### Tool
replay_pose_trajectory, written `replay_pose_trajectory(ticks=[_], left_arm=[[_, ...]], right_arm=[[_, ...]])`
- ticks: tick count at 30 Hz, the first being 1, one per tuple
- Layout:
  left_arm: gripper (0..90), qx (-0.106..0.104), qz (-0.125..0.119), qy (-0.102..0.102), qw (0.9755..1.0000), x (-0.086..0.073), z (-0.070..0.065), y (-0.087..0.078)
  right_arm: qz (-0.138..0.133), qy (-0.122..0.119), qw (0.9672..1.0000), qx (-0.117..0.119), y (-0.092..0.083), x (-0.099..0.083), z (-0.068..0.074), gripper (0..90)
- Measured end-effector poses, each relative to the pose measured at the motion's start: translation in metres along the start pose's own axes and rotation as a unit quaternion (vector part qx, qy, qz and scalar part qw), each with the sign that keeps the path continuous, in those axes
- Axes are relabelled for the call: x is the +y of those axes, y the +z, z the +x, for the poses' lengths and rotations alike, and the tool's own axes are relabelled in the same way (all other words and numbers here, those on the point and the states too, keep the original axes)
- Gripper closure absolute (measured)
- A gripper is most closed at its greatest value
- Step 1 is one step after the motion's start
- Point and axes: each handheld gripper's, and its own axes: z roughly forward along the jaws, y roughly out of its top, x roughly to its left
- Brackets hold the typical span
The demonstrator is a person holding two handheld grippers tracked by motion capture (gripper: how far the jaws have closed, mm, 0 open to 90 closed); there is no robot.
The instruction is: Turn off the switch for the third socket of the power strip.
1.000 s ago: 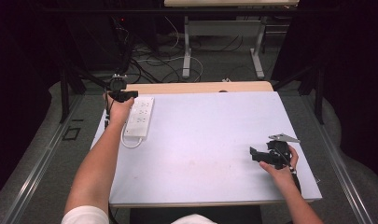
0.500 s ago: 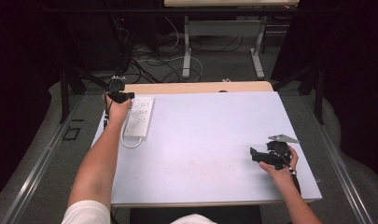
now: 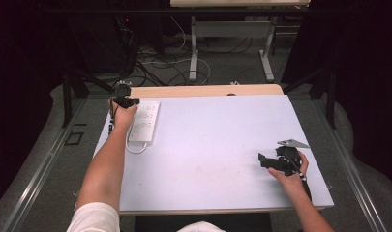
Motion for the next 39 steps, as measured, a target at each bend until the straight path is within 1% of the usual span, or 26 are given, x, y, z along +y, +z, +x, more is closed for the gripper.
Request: replay_pose_trajectory(ticks=[5,7,10,11,12,13,14,15,16,18,20,21,23,24,27,31,32,34,35,39], left_arm=[[90.0,-0.003,0.000,-0.002,1.0000,-0.002,0.002,0.006],[90.0,-0.002,-0.001,0.005,1.0000,-0.003,0.002,0.010],[90.0,-0.002,0.002,0.004,1.0000,-0.004,0.002,0.013],[90.0,-0.001,0.003,0.005,1.0000,-0.004,0.002,0.015],[90.0,0.000,0.007,0.005,1.0000,-0.004,0.002,0.016],[90.0,-0.002,0.007,0.000,1.0000,-0.005,0.001,0.018],[90.0,-0.001,0.004,0.004,1.0000,-0.006,0.002,0.019],[90.0,0.000,0.010,0.005,0.9999,-0.006,0.001,0.020],[90.0,-0.001,0.007,0.010,0.9999,-0.006,0.001,0.023],[90.0,0.000,0.009,0.013,0.9999,-0.006,0.001,0.025],[90.0,-0.001,0.011,0.013,0.9999,-0.007,0.001,0.026],[90.0,-0.001,0.015,0.013,0.9998,-0.007,0.002,0.028],[90.0,-0.001,0.011,0.013,0.9998,-0.008,0.003,0.030],[90.0,0.000,0.017,0.015,0.9997,-0.009,0.004,0.032],[90.0,-0.001,0.019,0.017,0.9997,-0.009,0.004,0.034],[90.0,0.000,0.021,0.026,0.9995,-0.009,0.006,0.035],[90.0,0.003,0.021,0.029,0.9994,-0.009,0.006,0.035],[90.0,0.006,0.023,0.028,0.9993,-0.009,0.007,0.035],[90.0,0.003,0.022,0.023,0.9995,-0.010,0.008,0.037],[90.0,0.005,0.020,0.026,0.9995,-0.010,0.007,0.038]], right_arm=[[0.001,-0.002,1.0000,0.003,0.000,0.000,0.000,5.8],[-0.001,0.001,1.0000,0.005,0.001,0.000,0.001,5.9],[-0.002,-0.004,1.0000,0.007,0.001,0.000,0.001,5.9],[-0.001,-0.002,1.0000,0.008,0.001,0.000,0.001,5.9],[-0.001,-0.002,1.0000,0.008,0.000,0.000,0.002,5.9],[-0.001,-0.002,1.0000,0.009,0.000,0.000,0.002,5.9],[-0.001,-0.002,1.0000,0.009,0.000,0.000,0.002,5.9],[-0.001,-0.001,1.0000,0.009,0.000,0.000,0.002,6.0],[0.000,-0.001,1.0000,0.009,0.000,0.000,0.002,6.0],[0.000,-0.001,1.0000,0.009,0.000,0.000,0.002,6.0],[-0.001,-0.001,1.0000,0.009,0.000,0.000,0.002,6.0],[0.000,-0.001,1.0000,0.010,0.000,0.000,0.002,6.0],[0.001,-0.002,0.9999,0.010,0.000,0.000,0.002,6.0],[0.002,-0.001,0.9999,0.010,0.000,0.000,0.002,6.0],[0.002,-0.002,0.9999,0.011,0.000,0.000,0.002,6.0],[0.003,-0.001,0.9999,0.014,0.000,0.000,0.003,6.0],[0.003,0.000,0.9999,0.014,0.000,0.000,0.003,6.0],[0.002,-0.002,0.9999,0.015,0.000,0.000,0.002,6.0],[0.002,-0.002,0.9999,0.015,0.000,0.000,0.002,6.0],[0.003,-0.002,0.9999,0.015,0.000,0.000,0.003,6.0]])
